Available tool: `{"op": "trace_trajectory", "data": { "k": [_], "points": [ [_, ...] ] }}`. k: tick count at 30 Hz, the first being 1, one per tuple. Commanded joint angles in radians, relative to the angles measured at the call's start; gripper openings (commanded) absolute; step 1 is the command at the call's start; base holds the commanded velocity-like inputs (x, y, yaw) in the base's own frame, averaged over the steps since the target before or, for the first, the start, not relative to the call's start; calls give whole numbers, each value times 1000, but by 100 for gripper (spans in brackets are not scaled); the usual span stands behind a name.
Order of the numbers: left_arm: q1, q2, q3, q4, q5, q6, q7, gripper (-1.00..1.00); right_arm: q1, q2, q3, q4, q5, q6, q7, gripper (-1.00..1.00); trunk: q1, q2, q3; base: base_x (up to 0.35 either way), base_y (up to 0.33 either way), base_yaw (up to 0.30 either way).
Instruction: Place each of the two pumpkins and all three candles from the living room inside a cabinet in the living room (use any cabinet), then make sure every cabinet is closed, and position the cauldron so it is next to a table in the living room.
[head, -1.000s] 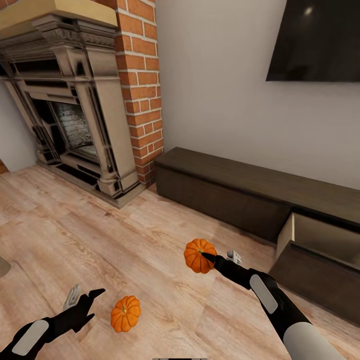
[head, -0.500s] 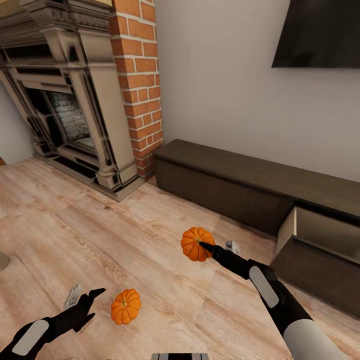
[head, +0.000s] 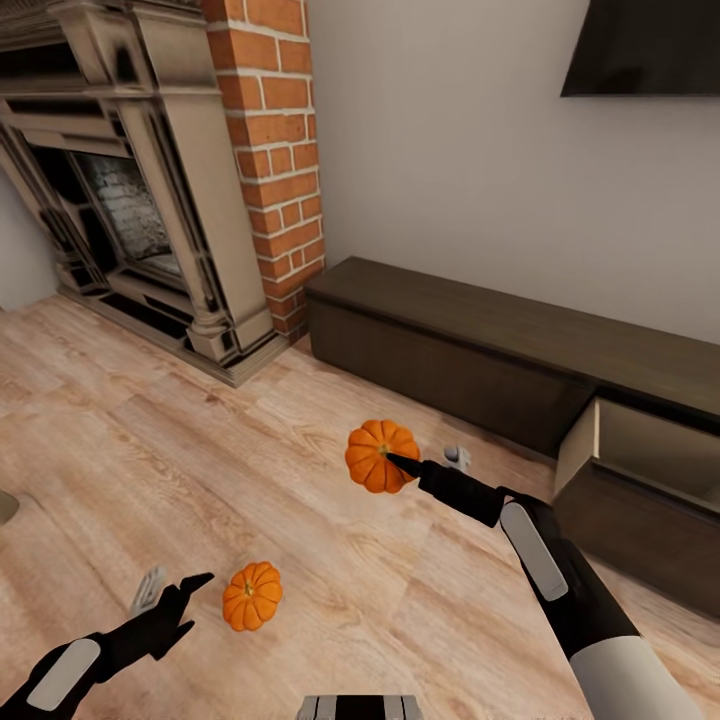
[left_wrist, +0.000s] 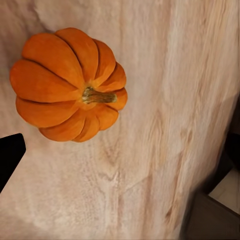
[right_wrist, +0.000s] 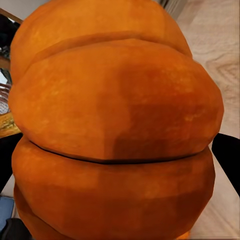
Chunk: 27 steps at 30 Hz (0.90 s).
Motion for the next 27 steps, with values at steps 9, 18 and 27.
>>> {"op": "trace_trajectory", "data": {
  "k": [9, 18, 27],
  "points": [
    [0, 5, -3, 1, -2, 7, -116, 100, -1, -1, 2, -1, -8, 3, 3, -100, 4, -2, -36, 0, 0, 0],
    [0, 7, -5, 2, -2, 8, -158, 100, -1, -1, 2, -1, -8, 0, 5, -100, 8, -5, -70, 0, 0, 0],
    [0, 7, -8, 3, -67, 8, -235, 100, -1, -1, 2, 0, -8, 0, 5, -100, 12, -7, -105, 0, 0, 0]
  ]
}}
